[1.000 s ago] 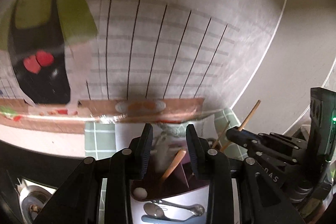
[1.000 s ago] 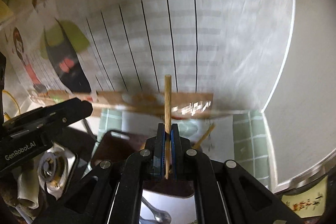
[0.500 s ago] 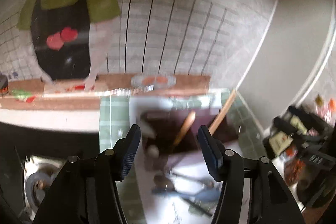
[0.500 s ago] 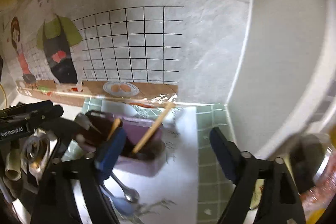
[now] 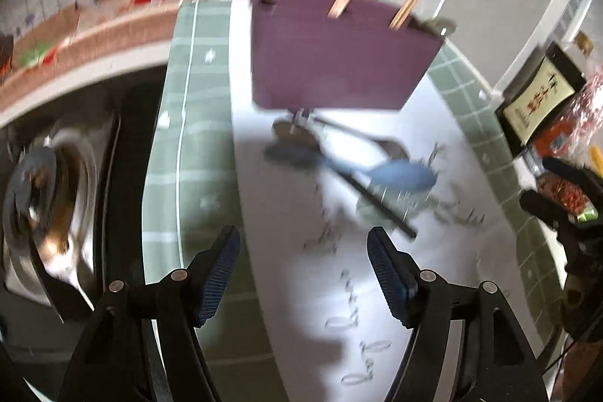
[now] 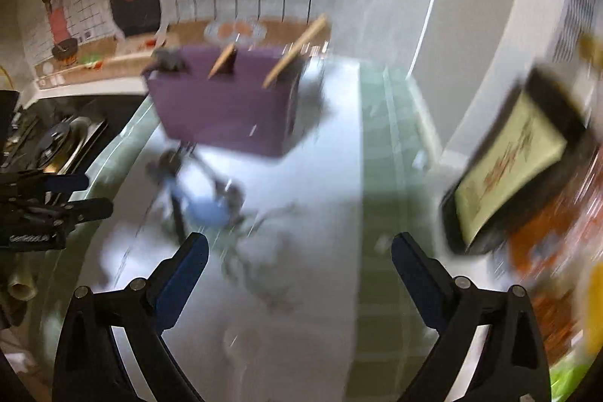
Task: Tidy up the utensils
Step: 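Move the right tool to the clear plastic spoon while the left tool reaches the dark blue spoon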
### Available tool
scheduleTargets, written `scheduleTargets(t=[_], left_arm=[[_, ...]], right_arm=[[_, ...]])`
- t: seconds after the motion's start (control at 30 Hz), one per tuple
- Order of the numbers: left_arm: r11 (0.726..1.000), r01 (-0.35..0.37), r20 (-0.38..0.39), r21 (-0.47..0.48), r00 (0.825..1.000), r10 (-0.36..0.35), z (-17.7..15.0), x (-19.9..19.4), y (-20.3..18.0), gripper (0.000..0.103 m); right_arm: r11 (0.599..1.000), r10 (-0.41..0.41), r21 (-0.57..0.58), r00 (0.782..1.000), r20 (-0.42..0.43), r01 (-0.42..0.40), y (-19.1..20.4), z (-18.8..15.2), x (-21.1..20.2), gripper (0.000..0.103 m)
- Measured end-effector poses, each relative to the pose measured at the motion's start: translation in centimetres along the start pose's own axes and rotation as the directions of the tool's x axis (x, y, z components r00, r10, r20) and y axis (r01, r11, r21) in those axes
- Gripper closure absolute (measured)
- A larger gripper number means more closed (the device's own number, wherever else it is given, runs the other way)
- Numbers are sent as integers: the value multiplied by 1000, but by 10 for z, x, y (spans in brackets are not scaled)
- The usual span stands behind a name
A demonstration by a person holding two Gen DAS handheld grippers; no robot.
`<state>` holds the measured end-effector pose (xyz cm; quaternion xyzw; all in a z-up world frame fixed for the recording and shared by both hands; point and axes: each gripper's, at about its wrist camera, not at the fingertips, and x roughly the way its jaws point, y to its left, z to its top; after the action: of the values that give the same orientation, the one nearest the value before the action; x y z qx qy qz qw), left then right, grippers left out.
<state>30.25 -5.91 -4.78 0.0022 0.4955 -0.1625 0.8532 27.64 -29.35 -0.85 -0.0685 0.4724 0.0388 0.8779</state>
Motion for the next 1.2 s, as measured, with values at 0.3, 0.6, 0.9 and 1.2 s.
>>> scheduleTargets(t=[0.3, 0.6, 0.9, 1.2], left_arm=[[998, -16, -57, -61, 998, 12, -22, 13, 18, 31], [998, 12, -47, -56, 999, -15, -10, 17, 11, 31], [991, 100, 11, 89, 995, -101, 52, 39, -36, 85], [971, 53, -56, 235, 998, -41, 111, 100, -73, 85]], right_arm=[[994, 108, 46, 988, -111, -104, 17, -60, 15, 41], [995, 98, 14, 983, -155, -97, 34, -69, 24, 72], [993, 113, 60, 986, -124, -106, 24, -58, 13, 72], [991, 113, 86, 984, -139, -102, 23, -58, 14, 72]])
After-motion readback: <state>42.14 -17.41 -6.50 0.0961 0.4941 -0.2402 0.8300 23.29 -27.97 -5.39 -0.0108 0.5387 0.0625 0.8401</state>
